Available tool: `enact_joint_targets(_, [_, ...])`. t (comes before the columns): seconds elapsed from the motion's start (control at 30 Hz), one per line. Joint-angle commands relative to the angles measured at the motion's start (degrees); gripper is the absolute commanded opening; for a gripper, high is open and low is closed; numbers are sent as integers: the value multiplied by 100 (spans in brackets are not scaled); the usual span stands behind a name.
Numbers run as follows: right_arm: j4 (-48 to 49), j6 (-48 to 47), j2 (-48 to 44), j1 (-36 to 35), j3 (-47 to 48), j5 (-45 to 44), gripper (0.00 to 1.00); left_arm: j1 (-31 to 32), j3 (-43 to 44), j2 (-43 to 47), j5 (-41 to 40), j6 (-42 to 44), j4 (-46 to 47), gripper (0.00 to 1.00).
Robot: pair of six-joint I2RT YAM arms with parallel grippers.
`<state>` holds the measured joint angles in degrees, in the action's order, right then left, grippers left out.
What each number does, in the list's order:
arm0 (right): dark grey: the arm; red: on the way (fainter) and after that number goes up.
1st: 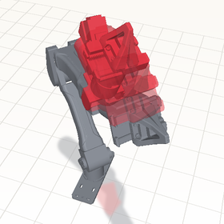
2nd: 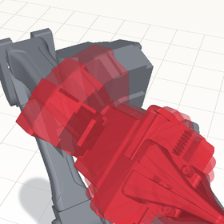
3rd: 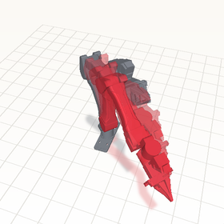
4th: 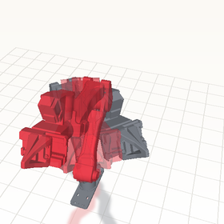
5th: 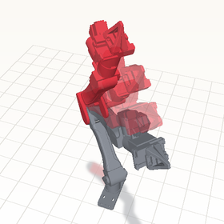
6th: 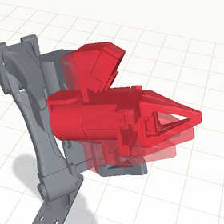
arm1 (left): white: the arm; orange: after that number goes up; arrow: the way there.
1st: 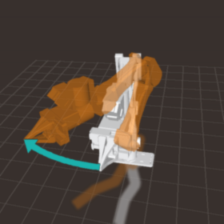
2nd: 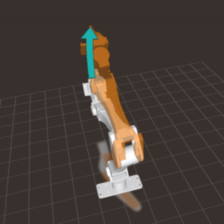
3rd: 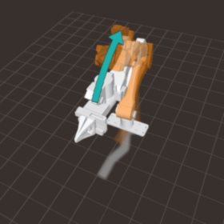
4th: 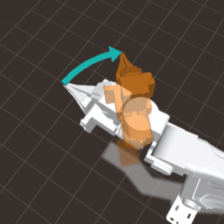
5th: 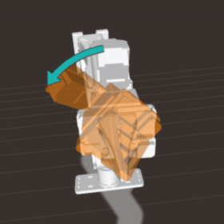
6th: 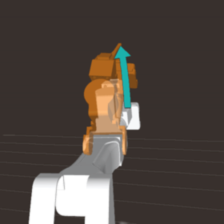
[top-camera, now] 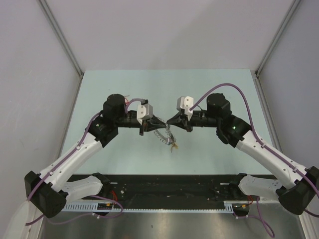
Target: Put the keys on the keyring
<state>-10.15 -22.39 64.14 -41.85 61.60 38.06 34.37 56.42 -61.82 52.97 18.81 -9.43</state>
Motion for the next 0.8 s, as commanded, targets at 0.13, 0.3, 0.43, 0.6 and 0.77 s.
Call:
enact_joint_targets(0.13, [-13,-99,-138,18,291,360,16,-71,-140,223,328,-430,1294,0])
enact_joint_targets(0.3, [-180,-37,-393,89,282,70,33,-124,-158,215,47,-597,1382,0])
enact_joint_targets(0.43, [-303,-11,-630,124,247,-237,43,-141,-158,214,-15,-633,1409,1])
enact_joint_targets(0.6, [-294,103,-789,308,36,-300,43,-141,-184,232,29,-694,1479,1])
enact_joint_targets(0.77, [-242,130,-798,370,-87,-98,37,-141,-184,206,134,-712,1514,0])
